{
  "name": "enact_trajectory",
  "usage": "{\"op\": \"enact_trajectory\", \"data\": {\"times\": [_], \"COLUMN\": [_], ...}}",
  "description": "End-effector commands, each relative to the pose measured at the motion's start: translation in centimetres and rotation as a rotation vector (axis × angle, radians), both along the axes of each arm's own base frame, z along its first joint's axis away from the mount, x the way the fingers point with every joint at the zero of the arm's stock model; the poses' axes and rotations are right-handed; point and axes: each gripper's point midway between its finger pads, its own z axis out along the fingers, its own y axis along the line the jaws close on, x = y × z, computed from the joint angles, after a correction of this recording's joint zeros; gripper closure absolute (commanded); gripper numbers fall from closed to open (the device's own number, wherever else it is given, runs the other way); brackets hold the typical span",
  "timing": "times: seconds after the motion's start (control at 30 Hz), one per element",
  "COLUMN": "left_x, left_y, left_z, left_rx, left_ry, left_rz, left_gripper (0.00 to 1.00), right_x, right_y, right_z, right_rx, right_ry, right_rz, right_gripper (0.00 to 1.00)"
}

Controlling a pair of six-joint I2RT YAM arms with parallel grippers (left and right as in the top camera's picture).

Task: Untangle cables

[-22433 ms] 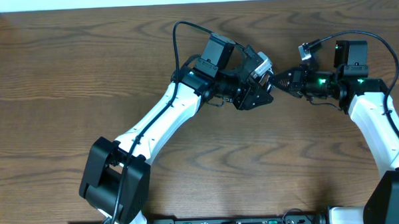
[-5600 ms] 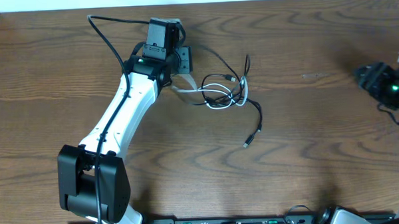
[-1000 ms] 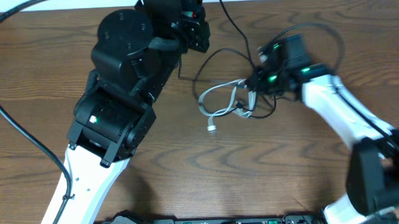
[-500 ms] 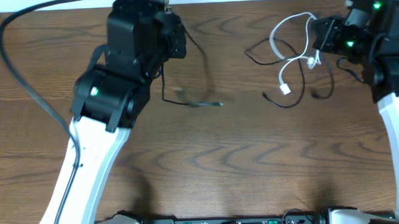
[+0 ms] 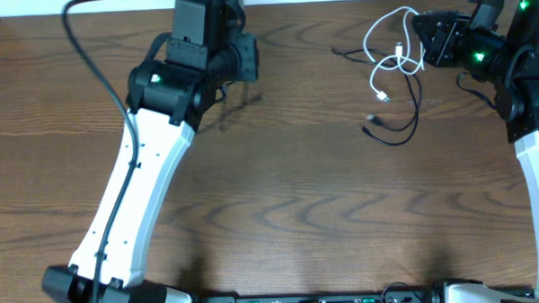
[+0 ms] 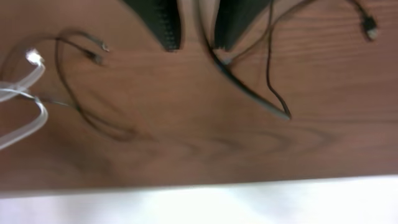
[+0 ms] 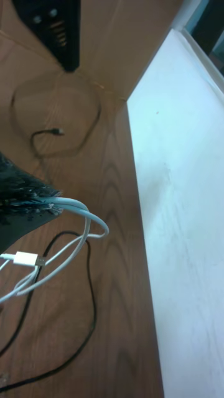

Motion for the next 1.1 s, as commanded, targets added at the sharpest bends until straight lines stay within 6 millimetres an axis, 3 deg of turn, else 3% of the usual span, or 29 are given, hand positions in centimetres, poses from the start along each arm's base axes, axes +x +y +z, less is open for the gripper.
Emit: {"op": "enact_trajectory", "data": {"times": [0.0,0.23,0.37,0.57,0.73,0.93,1.07], "left_x": [-1.4,-2.4,-1.9,1.3,4.0,6.1,6.0], "left_y": [-4.1,-8.0,-9.6,-11.3,-14.1,-16.9,-18.8], "left_z": [-2.2,-5.2,-6.2,-8.6,-10.8,-12.6,-14.4], "left_rx": [-0.07,-0.19,-0.269,-0.461,-0.64,-0.78,-0.826], "left_ry": [0.075,0.169,0.193,0.354,0.463,0.519,0.589], "left_rz": [-0.268,-0.511,-0.563,-0.337,-0.185,-0.103,-0.067], "left_gripper": [0.64,0.56,0.5,0.31,0.19,0.2,0.2], "right_x": [-0.4,-0.6,-0.7,-0.7,-0.9,-1.0,-0.8], "right_y": [-0.1,-0.9,-0.9,-0.9,-1.1,-1.3,-1.4], "right_z": [1.4,0.1,-0.2,-0.2,-0.7,-1.3,-1.7], "right_rx": [-0.005,-0.034,-0.039,-0.042,-0.054,-0.076,-0.079], "right_ry": [-0.029,0.027,0.036,0.036,0.054,0.07,0.083], "right_rz": [-0.013,-0.053,-0.055,-0.054,-0.059,-0.061,-0.066], "right_gripper": [0.99,0.99,0.99,0.99,0.99,0.99,0.99]}}
